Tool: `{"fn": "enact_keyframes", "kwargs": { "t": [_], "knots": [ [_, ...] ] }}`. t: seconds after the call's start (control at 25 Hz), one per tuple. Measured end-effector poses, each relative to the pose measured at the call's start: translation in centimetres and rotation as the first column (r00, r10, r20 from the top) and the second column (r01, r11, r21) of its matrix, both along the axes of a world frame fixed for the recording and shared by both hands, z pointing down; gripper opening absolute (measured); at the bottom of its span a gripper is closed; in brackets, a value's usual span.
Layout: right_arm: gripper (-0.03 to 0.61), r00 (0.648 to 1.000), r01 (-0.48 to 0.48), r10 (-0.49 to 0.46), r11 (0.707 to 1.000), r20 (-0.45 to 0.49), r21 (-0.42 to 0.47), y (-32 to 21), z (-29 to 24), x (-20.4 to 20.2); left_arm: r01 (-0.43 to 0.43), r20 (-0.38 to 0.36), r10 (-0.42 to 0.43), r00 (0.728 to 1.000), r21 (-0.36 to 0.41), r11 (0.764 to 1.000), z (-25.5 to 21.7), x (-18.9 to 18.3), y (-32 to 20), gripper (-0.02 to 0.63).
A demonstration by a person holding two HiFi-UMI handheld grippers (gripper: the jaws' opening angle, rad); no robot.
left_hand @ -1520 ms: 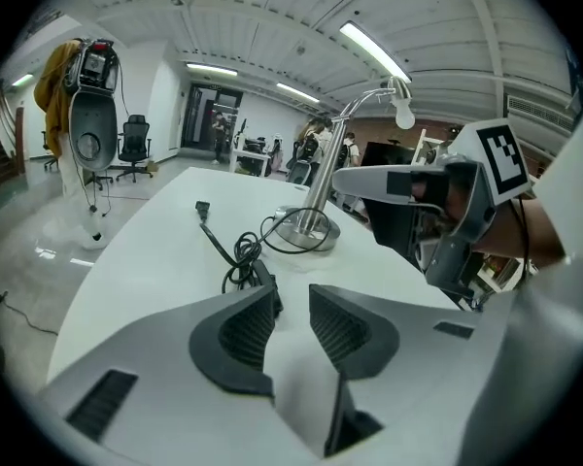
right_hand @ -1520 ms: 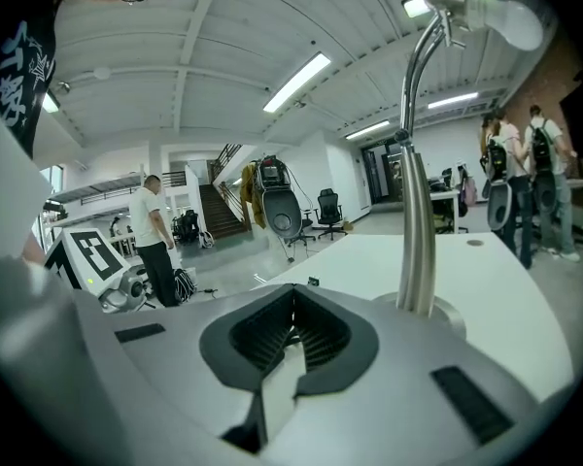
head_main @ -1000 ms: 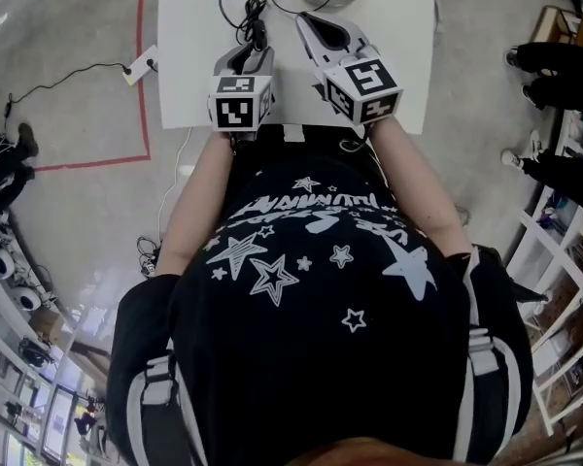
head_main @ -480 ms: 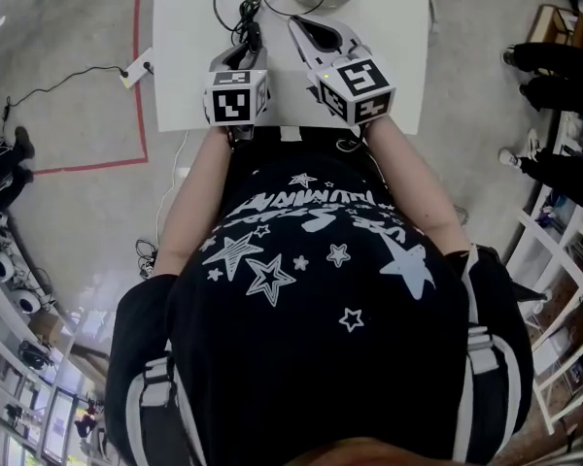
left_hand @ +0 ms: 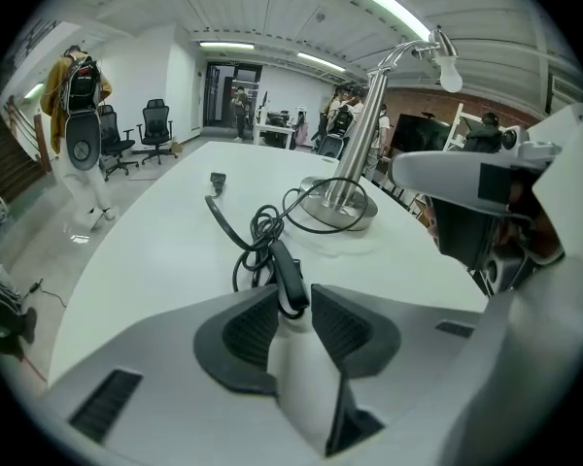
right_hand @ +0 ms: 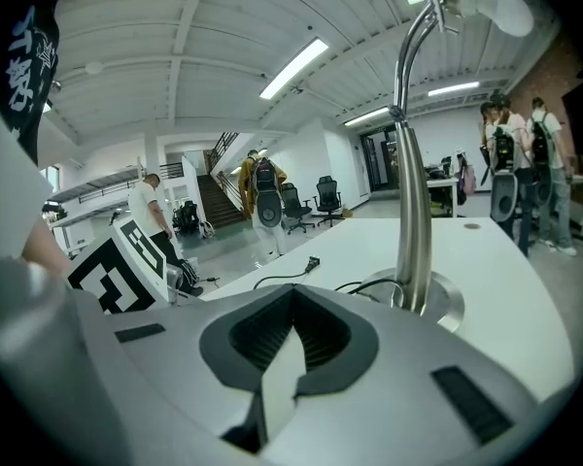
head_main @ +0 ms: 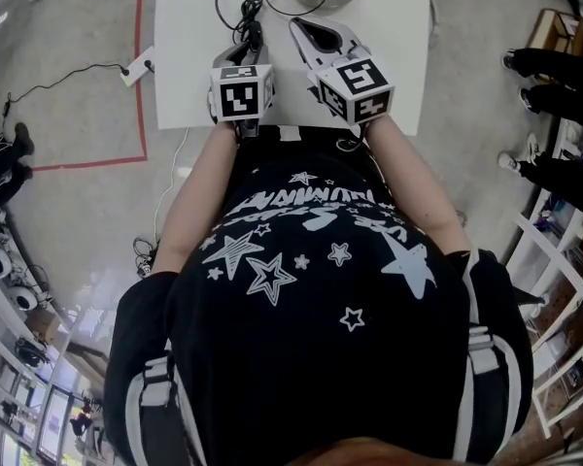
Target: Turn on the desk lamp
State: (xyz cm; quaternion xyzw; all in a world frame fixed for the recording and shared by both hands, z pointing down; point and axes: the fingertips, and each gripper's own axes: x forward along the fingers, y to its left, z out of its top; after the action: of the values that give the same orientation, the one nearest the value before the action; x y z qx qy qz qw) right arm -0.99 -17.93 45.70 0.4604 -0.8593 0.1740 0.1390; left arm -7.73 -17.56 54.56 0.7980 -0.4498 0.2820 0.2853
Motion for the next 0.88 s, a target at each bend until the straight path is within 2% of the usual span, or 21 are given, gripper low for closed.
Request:
{"fn": "enact_keyframes", "kwargs": {
  "t": [0.48,0.88],
  "knots": [
    [0.005,0.995,0.095,-0.097,0.992,-0.024,-0.082,-0.1,3.0,-1.2,-0.019,0.007,0.019,1.000,-0.004,1.000,-0.2,-0.1,0.1,0.081],
    [0.005,0.960,0.252,-0.269,0.949,-0.073,-0.188,-0.5,6.6,-3.7,-0.034,0.013,0.034,0.999,-0.011,0.999,-0.2,-0.2,0.0,0.078]
  ]
}}
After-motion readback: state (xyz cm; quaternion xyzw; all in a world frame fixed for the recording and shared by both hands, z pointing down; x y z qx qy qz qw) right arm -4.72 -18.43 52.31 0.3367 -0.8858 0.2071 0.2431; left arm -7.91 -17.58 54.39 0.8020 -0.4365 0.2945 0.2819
